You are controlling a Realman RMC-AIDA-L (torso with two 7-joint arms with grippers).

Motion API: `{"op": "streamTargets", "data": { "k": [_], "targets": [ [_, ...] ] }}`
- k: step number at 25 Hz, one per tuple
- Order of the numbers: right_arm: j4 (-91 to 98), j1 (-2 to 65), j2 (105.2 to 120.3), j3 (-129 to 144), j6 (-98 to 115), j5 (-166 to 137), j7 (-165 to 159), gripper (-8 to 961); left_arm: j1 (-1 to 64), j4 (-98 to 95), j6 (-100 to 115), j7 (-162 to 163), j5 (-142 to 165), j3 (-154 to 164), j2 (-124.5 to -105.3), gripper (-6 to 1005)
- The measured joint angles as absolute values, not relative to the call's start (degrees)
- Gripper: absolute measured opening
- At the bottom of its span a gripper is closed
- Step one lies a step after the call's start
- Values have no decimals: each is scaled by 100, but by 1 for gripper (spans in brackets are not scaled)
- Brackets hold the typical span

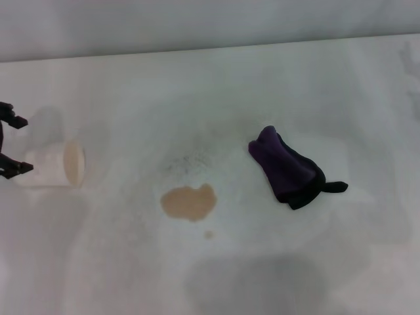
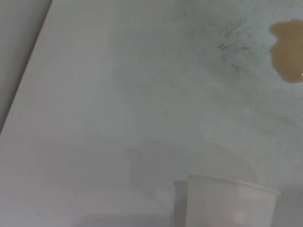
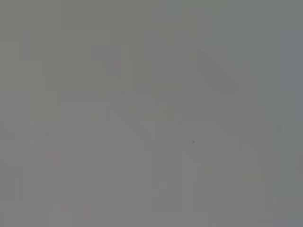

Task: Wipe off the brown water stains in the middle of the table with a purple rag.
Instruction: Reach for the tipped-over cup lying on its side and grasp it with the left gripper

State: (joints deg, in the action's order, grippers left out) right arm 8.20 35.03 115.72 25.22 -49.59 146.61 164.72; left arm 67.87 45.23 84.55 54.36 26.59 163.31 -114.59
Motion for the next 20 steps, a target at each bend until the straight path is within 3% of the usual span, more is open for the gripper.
{"op": "streamTargets", "data": {
  "k": [4, 10, 20],
  "targets": [
    [817, 3497, 11575, 2522, -4960, 14660, 16470, 873, 6715, 4332, 8350, 5462, 2619, 16326, -11497, 874],
    [803, 3455, 11575, 2527, -4977, 14660, 16463, 874, 6522, 4136, 7665, 5443, 2504, 16321, -11768, 871],
    [764, 3443, 11559, 2522, -4998, 14660, 16462, 873, 6309, 3647, 7319, 5389, 2054, 16321, -11702, 866]
  ]
}}
